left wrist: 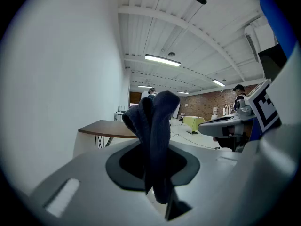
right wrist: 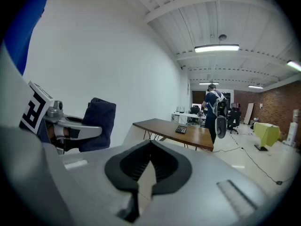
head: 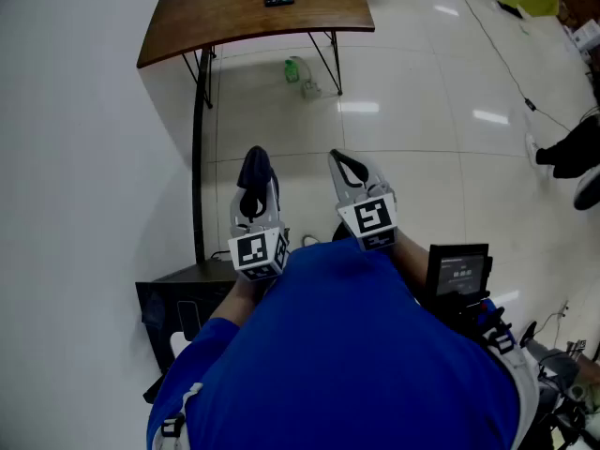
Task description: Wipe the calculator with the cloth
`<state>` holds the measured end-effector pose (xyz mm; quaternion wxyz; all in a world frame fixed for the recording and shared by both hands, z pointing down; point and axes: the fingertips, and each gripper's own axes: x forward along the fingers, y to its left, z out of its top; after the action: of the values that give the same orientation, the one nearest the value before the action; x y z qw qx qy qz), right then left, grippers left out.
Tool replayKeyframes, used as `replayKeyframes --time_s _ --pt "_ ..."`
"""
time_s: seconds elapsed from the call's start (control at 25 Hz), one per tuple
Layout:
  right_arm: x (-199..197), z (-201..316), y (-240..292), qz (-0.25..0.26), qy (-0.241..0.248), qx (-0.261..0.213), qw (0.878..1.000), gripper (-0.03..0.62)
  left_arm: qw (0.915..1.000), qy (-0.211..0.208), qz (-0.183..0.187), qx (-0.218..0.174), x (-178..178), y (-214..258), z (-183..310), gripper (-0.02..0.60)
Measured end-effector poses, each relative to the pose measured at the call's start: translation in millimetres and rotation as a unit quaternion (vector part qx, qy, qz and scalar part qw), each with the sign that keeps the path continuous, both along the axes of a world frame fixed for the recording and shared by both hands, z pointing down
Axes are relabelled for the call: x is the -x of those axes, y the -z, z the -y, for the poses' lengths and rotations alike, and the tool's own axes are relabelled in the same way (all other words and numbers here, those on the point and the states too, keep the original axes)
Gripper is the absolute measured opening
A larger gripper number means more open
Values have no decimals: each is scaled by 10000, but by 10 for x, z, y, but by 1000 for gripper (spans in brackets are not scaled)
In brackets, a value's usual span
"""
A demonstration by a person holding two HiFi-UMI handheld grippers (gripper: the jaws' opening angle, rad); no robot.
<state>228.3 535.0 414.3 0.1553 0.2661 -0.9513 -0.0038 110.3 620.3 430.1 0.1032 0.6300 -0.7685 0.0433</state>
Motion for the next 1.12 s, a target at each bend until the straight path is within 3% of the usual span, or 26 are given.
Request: replayKeyframes --time_s 0.44,0.64,1.12 --pt "17 40 -20 52 104 -35 9999 3 9998 151 47 -142 31 69 26 66" --pt "335 923 -46 116 149 107 9998 3 9997 247 53 31 348 35 862 66" --pt "397 2107 -72 251 309 288 9988 3 9987 407 240 197 460 106 2080 66"
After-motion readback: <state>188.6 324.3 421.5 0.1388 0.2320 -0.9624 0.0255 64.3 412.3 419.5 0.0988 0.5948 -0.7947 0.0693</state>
